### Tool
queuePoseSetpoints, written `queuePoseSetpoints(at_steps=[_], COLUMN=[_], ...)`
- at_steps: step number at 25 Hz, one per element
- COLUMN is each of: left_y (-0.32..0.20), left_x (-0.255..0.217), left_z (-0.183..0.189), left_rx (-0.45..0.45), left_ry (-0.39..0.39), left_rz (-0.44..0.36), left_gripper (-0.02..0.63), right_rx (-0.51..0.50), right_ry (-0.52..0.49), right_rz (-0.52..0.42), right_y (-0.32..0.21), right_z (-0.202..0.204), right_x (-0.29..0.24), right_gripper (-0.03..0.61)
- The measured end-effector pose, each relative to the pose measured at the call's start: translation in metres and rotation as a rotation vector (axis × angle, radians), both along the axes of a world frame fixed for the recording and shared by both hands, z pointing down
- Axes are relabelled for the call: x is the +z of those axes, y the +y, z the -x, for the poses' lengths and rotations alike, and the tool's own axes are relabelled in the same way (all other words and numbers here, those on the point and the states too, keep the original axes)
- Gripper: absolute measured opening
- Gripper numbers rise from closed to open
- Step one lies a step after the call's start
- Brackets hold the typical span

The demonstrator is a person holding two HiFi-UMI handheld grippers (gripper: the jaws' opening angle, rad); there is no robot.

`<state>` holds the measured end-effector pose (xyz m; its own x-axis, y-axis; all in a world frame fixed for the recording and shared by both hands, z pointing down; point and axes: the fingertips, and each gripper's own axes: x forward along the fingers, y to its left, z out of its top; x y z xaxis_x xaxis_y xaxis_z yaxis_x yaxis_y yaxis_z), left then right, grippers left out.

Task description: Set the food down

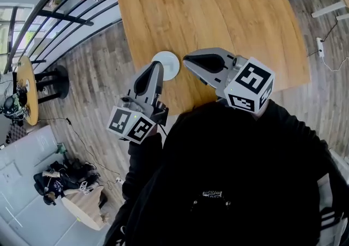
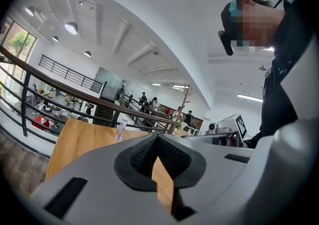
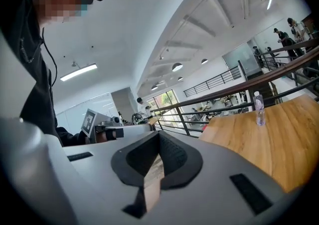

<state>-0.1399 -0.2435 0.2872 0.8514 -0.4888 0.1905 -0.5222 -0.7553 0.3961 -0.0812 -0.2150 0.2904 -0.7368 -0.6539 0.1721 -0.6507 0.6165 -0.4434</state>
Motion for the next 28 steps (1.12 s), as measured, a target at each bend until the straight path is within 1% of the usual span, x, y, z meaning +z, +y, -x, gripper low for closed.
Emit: queuePoseSetpoints(at_steps=[2, 7, 17, 28], left_y=[0.001, 0.003, 0.006, 0.001], left_x=[0.0, 0.002, 0.011, 0.01], left_z=[0.001, 0.0, 0.01, 0.01], left_rx=[0.002, 0.008, 0.009, 0.007], left_ry=[-0.003, -0.004, -0.022, -0.018], left_rz=[-0.005, 0.003, 0.023, 0.026], left_gripper=[-0.003, -0.002, -0.003, -0.003], right_rx=[0.002, -0.024, -0.066, -0.089], right_ry=[0.004, 0.06, 0.075, 0.086], right_rz=[0.003, -0.01, 0.004, 0.004], right_y=[0.001, 0.005, 0.01, 0.009], right_z=[0.013, 0.03, 0.044, 0.048], right_x=[0.002, 0.008, 0.016, 0.016], right_gripper=[0.018, 0.018, 0.018, 0.018])
